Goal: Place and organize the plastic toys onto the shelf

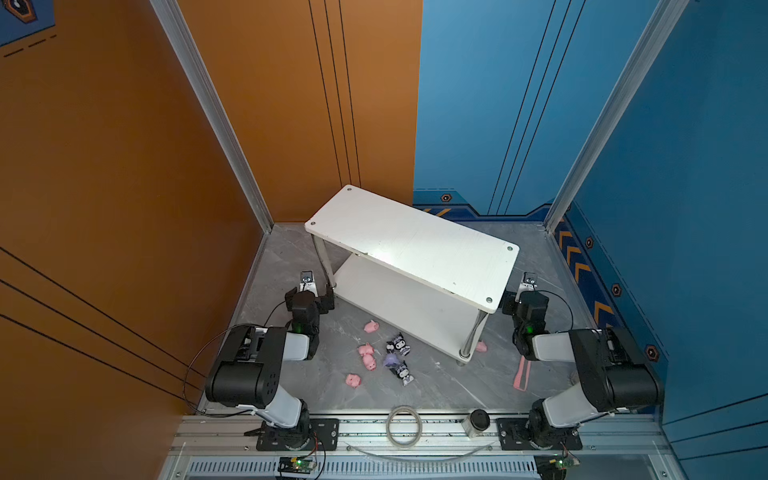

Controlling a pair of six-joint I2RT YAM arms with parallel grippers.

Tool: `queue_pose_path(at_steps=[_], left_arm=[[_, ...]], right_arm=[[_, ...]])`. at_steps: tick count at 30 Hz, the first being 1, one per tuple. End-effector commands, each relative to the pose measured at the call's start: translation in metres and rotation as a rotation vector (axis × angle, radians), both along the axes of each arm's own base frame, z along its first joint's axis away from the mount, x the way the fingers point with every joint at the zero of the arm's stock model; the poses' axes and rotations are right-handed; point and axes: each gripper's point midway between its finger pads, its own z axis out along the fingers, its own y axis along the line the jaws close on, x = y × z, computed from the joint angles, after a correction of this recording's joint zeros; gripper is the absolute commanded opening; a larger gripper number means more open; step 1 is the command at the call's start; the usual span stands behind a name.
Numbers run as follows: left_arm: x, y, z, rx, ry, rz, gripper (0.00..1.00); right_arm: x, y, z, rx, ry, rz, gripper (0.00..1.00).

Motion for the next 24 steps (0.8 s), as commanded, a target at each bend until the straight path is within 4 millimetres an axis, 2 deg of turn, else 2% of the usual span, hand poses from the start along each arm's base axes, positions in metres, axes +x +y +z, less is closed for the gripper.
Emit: queue_pose_path(at_steps=[1, 24], left_arm=[[0.0033, -0.0043, -0.0020, -0.010, 0.015, -0.030, 0.98], [0.0030, -0.0044, -0.0031, -0.016, 0.018, -0.037, 0.98]], right_arm=[[0.0044, -0.0001, 0.0106, 0.004, -0.036, -0.011, 1.00], [0.0045, -0.0018, 0.0097, 0.024, -0.037, -0.002, 1.00]])
